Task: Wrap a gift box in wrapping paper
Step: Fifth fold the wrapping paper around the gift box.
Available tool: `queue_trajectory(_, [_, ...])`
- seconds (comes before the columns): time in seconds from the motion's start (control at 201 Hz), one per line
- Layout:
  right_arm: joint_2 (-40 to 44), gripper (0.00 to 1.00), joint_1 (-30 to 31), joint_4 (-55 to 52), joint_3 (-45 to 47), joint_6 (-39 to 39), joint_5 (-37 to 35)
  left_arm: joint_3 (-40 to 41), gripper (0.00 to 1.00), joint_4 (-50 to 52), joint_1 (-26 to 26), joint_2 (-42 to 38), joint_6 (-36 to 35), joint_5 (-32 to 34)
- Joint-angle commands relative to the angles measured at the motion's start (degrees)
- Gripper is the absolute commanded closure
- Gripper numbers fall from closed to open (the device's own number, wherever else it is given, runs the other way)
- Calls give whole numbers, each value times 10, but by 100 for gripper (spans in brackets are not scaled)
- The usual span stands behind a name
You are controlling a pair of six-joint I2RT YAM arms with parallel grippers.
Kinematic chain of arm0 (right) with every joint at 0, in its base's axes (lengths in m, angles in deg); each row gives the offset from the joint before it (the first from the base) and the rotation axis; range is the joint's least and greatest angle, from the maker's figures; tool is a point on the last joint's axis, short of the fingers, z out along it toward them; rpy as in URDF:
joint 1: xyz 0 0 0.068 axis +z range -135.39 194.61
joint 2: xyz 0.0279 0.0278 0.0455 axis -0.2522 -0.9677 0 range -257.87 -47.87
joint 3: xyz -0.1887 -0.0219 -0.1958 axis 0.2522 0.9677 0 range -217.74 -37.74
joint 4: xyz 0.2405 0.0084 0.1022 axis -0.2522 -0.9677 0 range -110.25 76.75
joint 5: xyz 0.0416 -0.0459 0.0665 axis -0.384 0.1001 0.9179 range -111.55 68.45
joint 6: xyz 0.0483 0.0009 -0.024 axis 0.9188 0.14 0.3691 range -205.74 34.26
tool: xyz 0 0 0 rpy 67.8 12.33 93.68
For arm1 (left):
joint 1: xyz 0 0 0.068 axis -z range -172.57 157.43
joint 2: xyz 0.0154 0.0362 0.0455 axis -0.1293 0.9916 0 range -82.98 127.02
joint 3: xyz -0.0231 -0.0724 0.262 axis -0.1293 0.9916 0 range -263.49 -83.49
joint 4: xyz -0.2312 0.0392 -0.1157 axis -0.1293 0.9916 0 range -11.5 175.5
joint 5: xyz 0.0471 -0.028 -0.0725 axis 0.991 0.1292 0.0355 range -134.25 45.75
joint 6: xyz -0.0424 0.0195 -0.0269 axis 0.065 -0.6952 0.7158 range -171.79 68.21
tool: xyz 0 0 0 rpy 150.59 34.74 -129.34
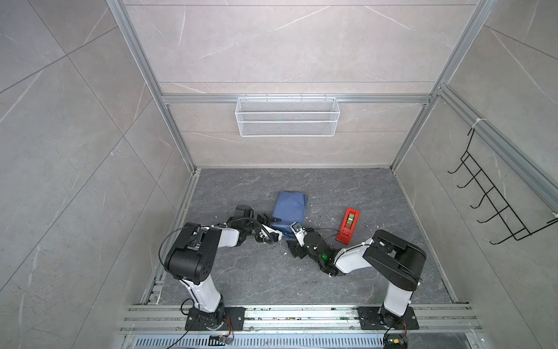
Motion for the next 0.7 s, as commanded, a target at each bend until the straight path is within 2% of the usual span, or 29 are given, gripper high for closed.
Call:
queue_trajectory(0.0, [-24,12,-8,52,-18,21,-8,-2,34,21,1,-9,26,7])
queue_trajectory(0.1, [-24,13,-11,54,-24,39,-9,-2,32,11,2,-23,61,10])
queue_trajectory(0.244, [-30,17,-17,69,-26,51,-7,-3,16,-16,1,-28,96,21])
queue_trajectory(0.324, [-22,20,-20,53,-27,66,-7,-11,12,-12,3,-36,121,33])
queue_trajectory(0.423, [-17,22,-21,42,-30,72,-6,-27,12,-1,6,-38,161,50])
queue_trajectory(0.598, [-18,22,-21,22,-40,86,-7,-41,13,15,17,-42,164,84])
queue_trajectory(0.692, [-23,22,-21,25,-45,83,-1,-49,16,27,20,-36,164,79])
